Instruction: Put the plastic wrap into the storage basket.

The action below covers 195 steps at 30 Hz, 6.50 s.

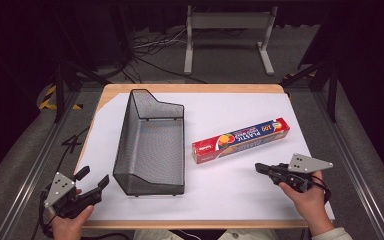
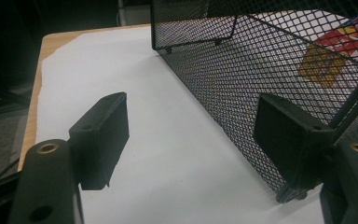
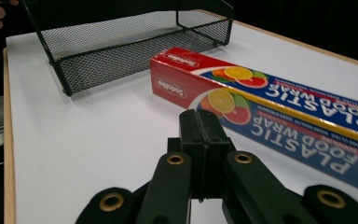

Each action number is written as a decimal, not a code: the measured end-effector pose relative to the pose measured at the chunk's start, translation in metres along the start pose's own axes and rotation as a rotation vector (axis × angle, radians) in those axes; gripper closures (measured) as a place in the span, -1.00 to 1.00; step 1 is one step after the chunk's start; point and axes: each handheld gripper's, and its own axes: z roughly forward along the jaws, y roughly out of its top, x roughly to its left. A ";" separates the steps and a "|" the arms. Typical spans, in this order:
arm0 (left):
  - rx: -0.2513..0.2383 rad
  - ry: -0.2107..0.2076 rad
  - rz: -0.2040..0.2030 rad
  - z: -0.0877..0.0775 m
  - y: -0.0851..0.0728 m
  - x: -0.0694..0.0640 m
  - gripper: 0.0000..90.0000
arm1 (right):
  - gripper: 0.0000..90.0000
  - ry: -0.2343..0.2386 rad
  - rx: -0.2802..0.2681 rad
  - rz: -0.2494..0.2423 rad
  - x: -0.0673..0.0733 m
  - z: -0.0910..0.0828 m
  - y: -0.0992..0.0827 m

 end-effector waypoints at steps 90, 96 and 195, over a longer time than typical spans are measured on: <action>0.002 -0.002 -0.002 -0.003 -0.002 0.001 -0.40 | 1.00 -0.029 0.286 0.008 -0.064 0.127 0.081; 0.002 0.004 -0.011 -0.004 -0.003 0.002 -0.40 | 1.00 -0.103 0.300 0.067 -0.097 0.108 0.085; 0.004 0.012 -0.015 -0.004 -0.001 0.000 -0.40 | 0.59 -0.092 0.269 0.135 -0.071 -0.025 0.047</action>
